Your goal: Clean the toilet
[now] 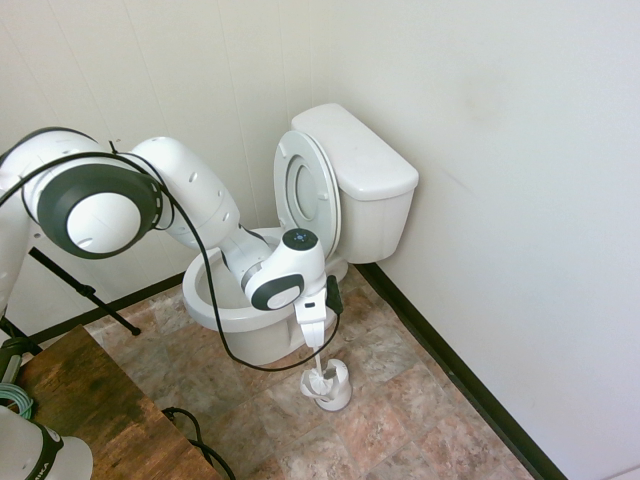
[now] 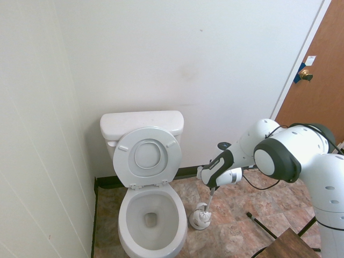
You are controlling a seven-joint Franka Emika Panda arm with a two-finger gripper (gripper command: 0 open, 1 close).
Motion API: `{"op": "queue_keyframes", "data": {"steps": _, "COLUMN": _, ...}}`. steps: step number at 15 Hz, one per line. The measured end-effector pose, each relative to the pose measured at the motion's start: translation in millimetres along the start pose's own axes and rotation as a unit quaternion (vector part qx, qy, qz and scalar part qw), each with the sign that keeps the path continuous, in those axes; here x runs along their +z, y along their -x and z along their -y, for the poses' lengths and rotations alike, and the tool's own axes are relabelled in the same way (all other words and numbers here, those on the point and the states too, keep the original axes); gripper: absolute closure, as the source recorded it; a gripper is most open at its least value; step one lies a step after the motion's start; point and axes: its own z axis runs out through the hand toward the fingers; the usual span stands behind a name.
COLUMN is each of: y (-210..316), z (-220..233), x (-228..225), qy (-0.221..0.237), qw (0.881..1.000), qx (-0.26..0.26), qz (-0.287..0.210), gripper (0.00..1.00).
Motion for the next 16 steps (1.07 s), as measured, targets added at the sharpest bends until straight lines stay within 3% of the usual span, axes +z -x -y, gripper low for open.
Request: {"op": "queue_keyframes", "data": {"steps": 16, "y": -31, "z": 60, "x": 71, "qy": 0.041, "qw": 0.999, "qx": 0.012, "qz": 0.029, "gripper": 1.00}}
